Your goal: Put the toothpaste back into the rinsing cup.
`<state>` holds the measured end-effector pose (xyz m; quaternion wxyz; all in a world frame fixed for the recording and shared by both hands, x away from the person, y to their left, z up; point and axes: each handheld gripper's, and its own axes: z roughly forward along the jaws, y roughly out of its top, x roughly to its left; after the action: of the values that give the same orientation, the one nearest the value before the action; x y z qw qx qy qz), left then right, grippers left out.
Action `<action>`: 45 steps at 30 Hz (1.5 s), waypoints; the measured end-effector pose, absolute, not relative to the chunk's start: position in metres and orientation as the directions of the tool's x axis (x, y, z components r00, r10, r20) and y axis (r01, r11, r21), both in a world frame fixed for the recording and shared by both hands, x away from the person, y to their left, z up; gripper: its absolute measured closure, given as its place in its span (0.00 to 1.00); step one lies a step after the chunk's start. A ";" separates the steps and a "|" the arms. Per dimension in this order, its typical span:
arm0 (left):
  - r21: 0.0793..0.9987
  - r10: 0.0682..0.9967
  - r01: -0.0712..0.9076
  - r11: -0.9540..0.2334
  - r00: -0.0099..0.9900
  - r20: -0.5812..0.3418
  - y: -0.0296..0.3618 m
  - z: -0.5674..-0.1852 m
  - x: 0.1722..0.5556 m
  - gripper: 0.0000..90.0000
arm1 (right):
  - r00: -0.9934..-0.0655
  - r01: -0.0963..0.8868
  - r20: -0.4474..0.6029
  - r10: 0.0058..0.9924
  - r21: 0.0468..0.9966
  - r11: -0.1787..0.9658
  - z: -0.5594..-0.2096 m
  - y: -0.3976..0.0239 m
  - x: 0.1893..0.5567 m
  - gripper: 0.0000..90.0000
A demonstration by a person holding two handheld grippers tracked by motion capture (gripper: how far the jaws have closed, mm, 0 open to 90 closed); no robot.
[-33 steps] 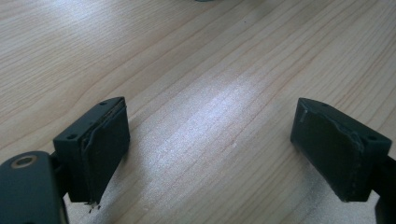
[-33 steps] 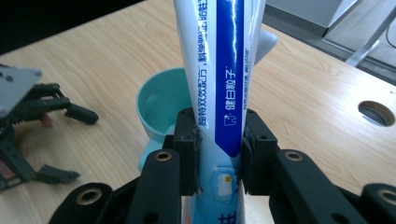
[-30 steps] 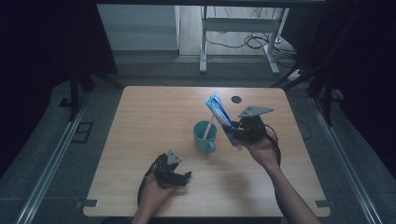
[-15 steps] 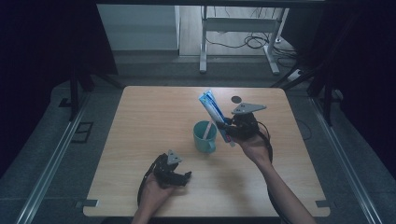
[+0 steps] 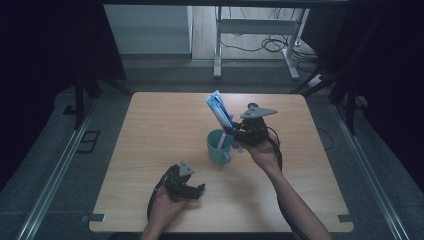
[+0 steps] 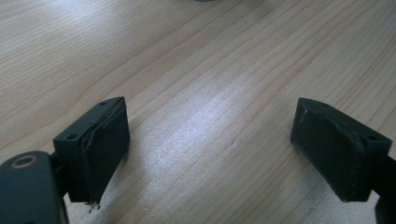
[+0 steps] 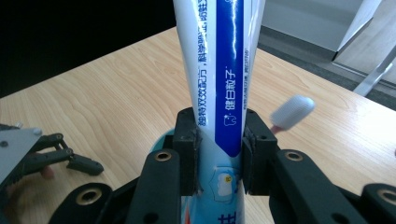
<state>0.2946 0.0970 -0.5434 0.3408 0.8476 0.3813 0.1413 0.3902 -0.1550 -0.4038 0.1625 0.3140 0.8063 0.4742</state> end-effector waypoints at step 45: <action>0.684 0.741 0.549 -0.480 0.671 -0.019 0.097 -0.543 0.295 0.13 | -0.757 0.326 0.039 0.652 0.888 0.325 -0.429 -0.109 0.410 0.79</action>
<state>0.2947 0.0972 -0.5434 0.3398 0.8486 0.3801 0.1411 0.4103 -0.1090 -0.4294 0.1652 0.3066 0.7969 0.4936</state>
